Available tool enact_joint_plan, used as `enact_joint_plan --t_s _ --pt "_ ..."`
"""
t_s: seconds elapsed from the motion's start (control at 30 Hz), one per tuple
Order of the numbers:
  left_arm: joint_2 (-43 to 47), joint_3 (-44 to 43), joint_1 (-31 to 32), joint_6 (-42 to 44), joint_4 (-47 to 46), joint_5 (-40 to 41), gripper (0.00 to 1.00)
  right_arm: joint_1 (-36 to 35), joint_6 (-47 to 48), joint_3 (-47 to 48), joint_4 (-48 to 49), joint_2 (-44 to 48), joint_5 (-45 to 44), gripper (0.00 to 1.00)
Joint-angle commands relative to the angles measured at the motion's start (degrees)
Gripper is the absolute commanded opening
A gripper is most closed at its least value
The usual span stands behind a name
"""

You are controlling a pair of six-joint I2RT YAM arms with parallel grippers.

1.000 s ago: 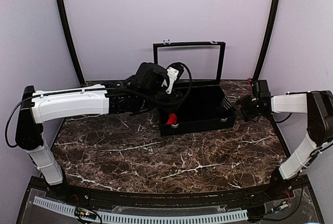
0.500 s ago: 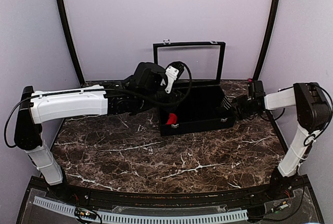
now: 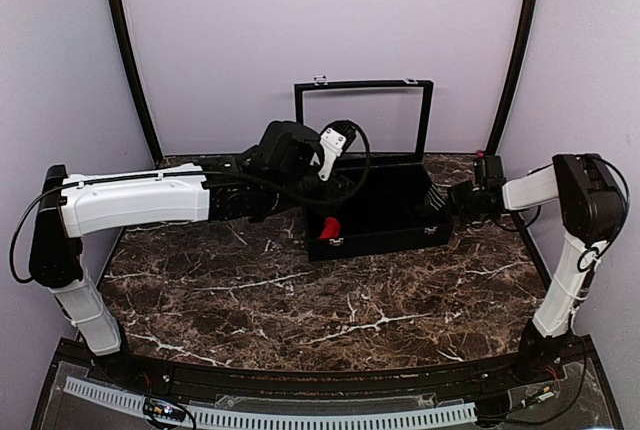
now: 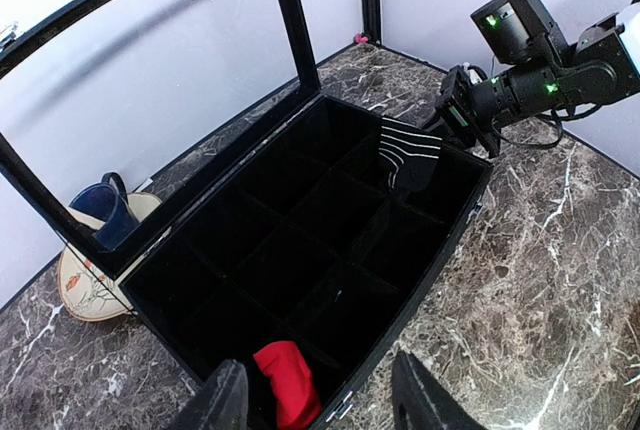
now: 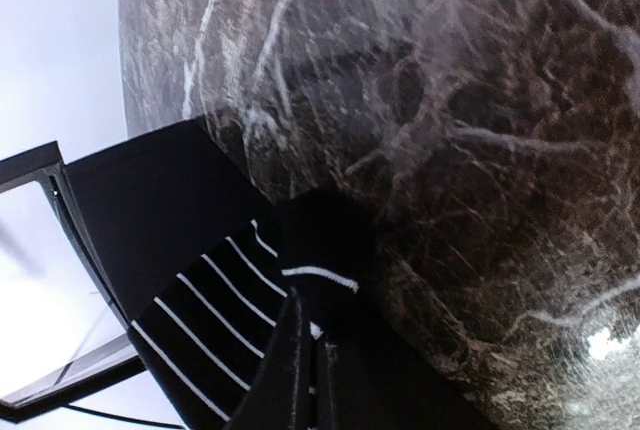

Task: Roll the socks
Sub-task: Pick up the sock from the storage box.

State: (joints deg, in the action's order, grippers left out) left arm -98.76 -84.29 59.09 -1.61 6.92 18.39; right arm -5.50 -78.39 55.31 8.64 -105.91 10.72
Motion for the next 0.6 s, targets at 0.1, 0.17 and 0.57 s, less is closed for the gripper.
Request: enact_joint_plan --t_s 0.1,0.17,0.57 --pt "0.18 -1.13 0.15 0.37 -0.64 1.28 0.51 -0.01 7.01 2.71 -0.06 4.78 -3.98 0.00" --pt "0.38 -0.89 0.15 -0.13 -0.65 1.43 0.51 -0.37 10.16 3.54 -0.58 6.21 -4.55 0.00" --pt "7.94 6.49 -1.92 -10.21 3.47 7.64 0.52 -10.06 26.27 13.52 -7.83 12.93 -6.29 0.00"
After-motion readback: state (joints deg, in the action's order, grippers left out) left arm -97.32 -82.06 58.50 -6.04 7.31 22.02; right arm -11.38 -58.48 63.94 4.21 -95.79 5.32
